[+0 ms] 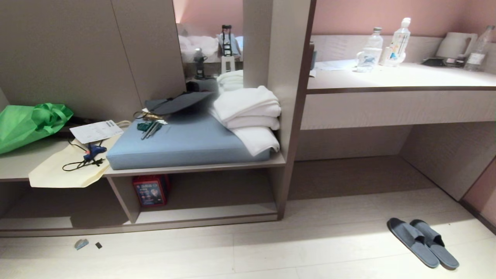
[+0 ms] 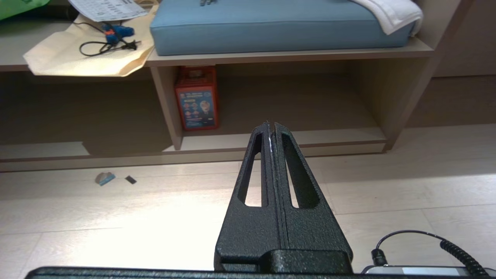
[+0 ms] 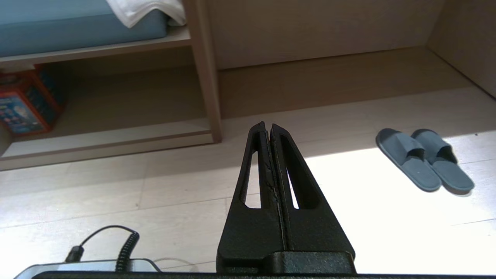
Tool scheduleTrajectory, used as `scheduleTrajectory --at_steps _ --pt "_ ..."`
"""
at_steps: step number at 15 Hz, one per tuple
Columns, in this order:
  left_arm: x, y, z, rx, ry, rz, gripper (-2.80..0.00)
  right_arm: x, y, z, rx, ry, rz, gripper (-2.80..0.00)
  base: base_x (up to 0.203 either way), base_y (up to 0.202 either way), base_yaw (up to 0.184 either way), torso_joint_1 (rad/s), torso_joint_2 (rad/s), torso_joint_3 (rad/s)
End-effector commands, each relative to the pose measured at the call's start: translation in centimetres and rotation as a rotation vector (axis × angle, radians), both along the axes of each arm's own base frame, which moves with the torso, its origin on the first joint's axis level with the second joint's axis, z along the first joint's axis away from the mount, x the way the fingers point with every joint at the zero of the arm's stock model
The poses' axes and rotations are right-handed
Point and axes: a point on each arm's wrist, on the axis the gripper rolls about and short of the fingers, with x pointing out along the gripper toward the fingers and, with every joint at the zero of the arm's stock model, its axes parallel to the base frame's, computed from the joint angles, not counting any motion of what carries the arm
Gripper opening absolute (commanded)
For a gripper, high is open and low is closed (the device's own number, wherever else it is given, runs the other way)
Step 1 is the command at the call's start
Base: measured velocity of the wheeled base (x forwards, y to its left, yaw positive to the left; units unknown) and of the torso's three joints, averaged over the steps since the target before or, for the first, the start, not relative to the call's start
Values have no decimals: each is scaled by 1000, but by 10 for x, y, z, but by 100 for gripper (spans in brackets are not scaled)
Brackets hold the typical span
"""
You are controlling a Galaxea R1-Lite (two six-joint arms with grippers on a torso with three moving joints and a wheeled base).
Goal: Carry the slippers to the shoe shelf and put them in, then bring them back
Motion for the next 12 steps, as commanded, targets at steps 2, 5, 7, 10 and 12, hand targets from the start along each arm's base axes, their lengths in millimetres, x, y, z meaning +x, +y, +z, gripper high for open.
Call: scheduleTrajectory --at_steps 2,5,7,10,12 --pt "0 0 0 -1 -1 0 -280 0 0 0 1 1 -1 -280 0 191 -2 0 2 2" --pt "0 0 0 -1 -1 0 -280 0 0 0 1 2 -1 -280 0 195 -3 5 4 2" --pt "0 0 0 -1 -1 0 -280 0 0 0 1 1 -1 -280 0 195 -1 4 4 0" --pt "0 0 0 1 -1 0 -280 0 0 0 1 1 -1 -280 0 194 0 3 0 5" --pt "0 0 0 2 -1 0 -280 0 0 0 1 1 -1 -280 0 169 -1 3 3 1"
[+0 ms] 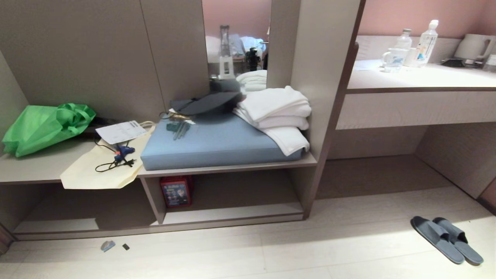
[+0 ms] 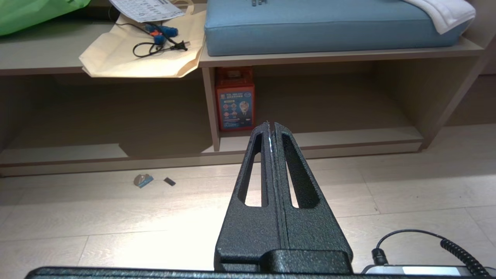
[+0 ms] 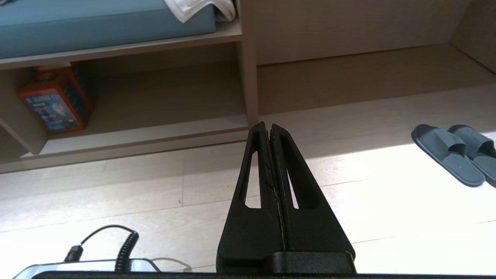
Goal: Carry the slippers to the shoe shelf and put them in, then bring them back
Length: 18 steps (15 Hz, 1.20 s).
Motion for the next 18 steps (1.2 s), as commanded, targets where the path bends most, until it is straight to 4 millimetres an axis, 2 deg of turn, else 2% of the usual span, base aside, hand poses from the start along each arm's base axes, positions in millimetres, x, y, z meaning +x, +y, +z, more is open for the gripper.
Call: scheduleTrajectory --at_steps 1,9,18 --pt "0 0 0 0 -1 1 -280 0 0 0 1 1 2 -280 0 105 -4 -1 2 1" --pt "0 0 0 1 -1 1 -280 0 0 0 -1 -1 2 -280 0 0 0 0 0 0" --pt "0 0 0 1 -1 -1 -280 0 0 0 -1 0 1 -280 -189 0 1 3 1 2"
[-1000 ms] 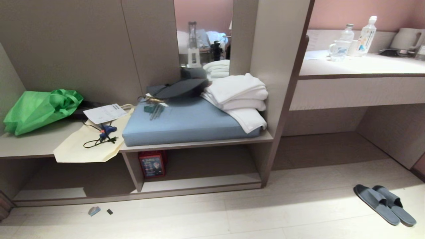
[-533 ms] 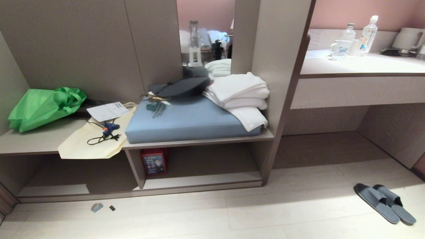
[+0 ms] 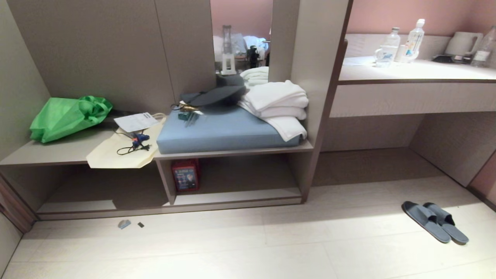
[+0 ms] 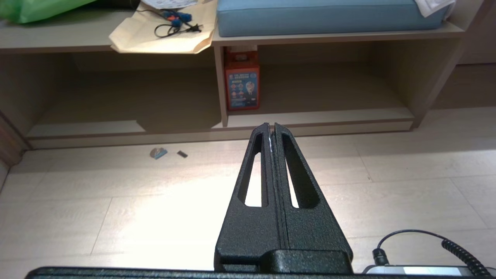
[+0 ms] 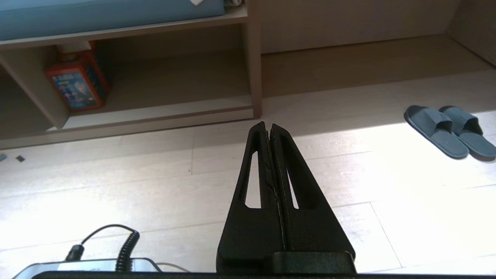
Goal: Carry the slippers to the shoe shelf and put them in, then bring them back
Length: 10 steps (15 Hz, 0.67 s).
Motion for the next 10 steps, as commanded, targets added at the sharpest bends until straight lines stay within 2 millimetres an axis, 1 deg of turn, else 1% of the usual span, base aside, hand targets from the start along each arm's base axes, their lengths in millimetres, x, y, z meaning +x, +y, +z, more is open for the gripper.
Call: scheduleTrajectory --at_steps 1,10 --pt "0 0 0 -1 -1 0 -280 0 0 0 -1 0 0 -280 -194 0 -3 3 3 -1" --pt "0 0 0 -1 -1 2 -280 0 0 0 5 2 3 -280 -191 0 1 3 2 2"
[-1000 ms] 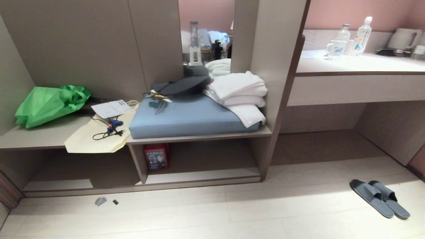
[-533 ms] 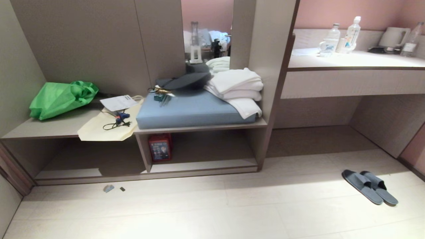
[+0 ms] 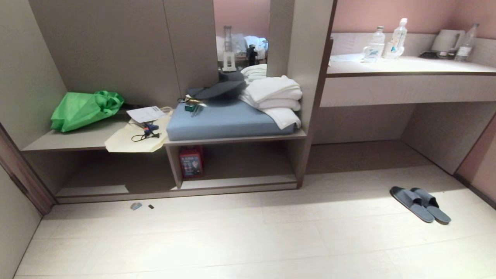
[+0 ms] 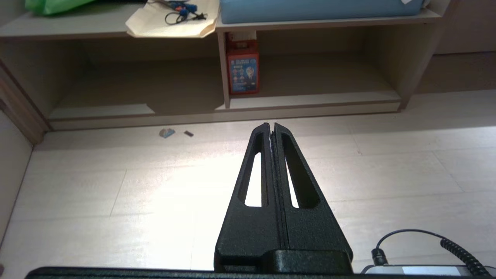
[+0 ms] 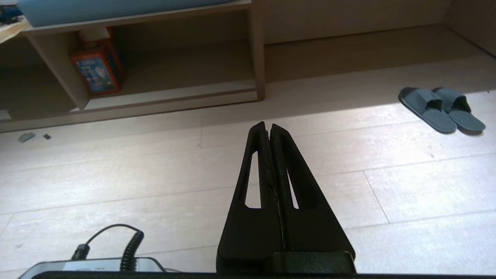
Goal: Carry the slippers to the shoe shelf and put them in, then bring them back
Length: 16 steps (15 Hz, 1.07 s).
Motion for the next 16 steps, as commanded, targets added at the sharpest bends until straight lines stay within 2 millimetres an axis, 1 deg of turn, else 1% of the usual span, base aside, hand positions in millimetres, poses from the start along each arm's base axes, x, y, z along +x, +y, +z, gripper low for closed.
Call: scheduleTrajectory --at_steps 1,16 --pt "0 0 0 0 2 -1 -280 0 0 0 -2 0 -4 -280 -213 0 1 4 -2 -1" --pt "0 0 0 0 2 0 -280 0 0 0 13 -1 -5 -280 -195 0 1 3 2 2"
